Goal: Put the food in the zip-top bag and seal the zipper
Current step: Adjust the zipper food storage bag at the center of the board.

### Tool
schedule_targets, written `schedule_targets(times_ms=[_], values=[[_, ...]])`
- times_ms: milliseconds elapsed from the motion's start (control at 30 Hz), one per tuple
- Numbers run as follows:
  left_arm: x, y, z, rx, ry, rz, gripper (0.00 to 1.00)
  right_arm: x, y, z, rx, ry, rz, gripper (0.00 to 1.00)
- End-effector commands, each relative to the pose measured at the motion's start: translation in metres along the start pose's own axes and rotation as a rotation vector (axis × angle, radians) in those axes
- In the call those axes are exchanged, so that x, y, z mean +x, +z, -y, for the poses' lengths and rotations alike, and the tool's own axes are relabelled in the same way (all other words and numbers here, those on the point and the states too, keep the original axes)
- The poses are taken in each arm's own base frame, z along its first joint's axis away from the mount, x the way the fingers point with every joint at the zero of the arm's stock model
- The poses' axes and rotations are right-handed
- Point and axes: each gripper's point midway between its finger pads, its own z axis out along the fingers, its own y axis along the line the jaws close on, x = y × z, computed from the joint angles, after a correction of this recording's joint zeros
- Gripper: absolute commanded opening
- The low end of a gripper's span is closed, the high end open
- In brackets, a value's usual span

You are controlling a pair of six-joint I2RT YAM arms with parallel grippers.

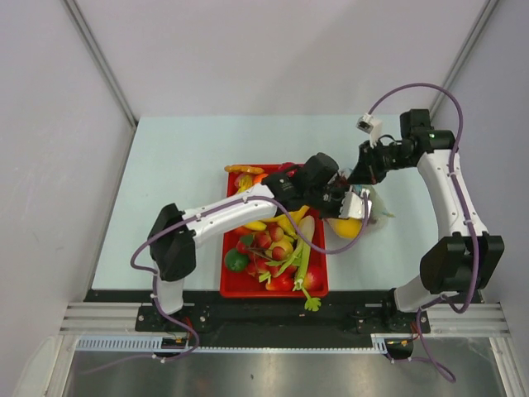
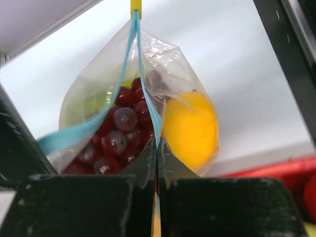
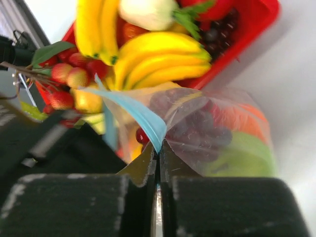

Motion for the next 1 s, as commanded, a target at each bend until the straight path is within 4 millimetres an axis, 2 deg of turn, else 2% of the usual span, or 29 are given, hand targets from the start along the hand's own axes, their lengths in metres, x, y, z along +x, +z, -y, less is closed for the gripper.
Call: schedule_targets(times_ms=[0,33,67,100,133,200,233,267,333,367,467,533,567,600,667,733,833,967], values=[[-0.034,-0.024,-0.063,-0.262,-0.26,0.174,0.0,-0.016,-0.004,-0.024,-0.008,-0.121,0.047,0.26],[-0.029,-0.023,-0.063,-0.259,-0.327,0.176,0.0,-0.016,-0.012,-0.016,0.028,-0.115,0.059,0.42],[-0.022,-0.025,-0.066,-0.263,-0.357,0.171,0.0,-0.017,-0.019,-0.02,0.042,-0.135,0.078,0.62],[-0.018,-0.025,-0.069,-0.269,-0.379,0.177,0.0,-0.018,-0.033,-0.009,0.085,-0.115,0.112,0.95],[-0.013,-0.025,-0.068,-0.268,-0.422,0.181,0.0,-0.017,-0.05,0.004,0.135,-0.09,0.15,1.0],[-0.01,-0.031,-0.076,-0.271,-0.454,0.209,0.0,-0.021,-0.076,0.003,0.173,-0.13,0.225,1.0],[-0.011,-0.033,-0.079,-0.27,-0.484,0.223,0.0,-0.016,-0.095,0.013,0.23,-0.119,0.256,1.0],[-0.01,-0.037,-0.083,-0.269,-0.49,0.237,0.0,-0.012,-0.104,0.007,0.244,-0.171,0.264,1.0],[-0.01,-0.042,-0.085,-0.273,-0.491,0.246,0.0,0.002,-0.117,0.013,0.292,-0.17,0.27,1.0],[-0.01,-0.044,-0.085,-0.268,-0.489,0.247,0.0,0.01,-0.12,0.008,0.298,-0.172,0.261,1.0],[-0.006,-0.046,-0.078,-0.244,-0.475,0.233,0.0,0.033,-0.121,0.01,0.297,-0.197,0.244,0.95],[-0.004,-0.049,-0.071,-0.223,-0.449,0.23,0.0,0.041,-0.116,0.011,0.271,-0.226,0.267,0.92],[-0.005,-0.049,-0.064,-0.191,-0.432,0.236,0.0,0.042,-0.119,0.015,0.283,-0.239,0.284,0.9],[0.002,-0.048,-0.057,-0.177,-0.398,0.219,0.0,0.042,-0.119,0.017,0.283,-0.265,0.297,0.88],[0.001,-0.052,-0.049,-0.163,-0.365,0.22,0.0,0.04,-0.117,0.022,0.272,-0.292,0.338,0.79],[0.011,-0.05,-0.038,-0.143,-0.349,0.187,0.0,0.035,-0.115,0.022,0.241,-0.326,0.372,0.76],[0.015,-0.048,-0.032,-0.135,-0.341,0.173,0.0,0.033,-0.107,0.021,0.194,-0.36,0.378,0.78],[0.015,-0.046,-0.03,-0.124,-0.341,0.174,0.0,0.039,-0.088,0.001,0.09,-0.404,0.347,0.79]])
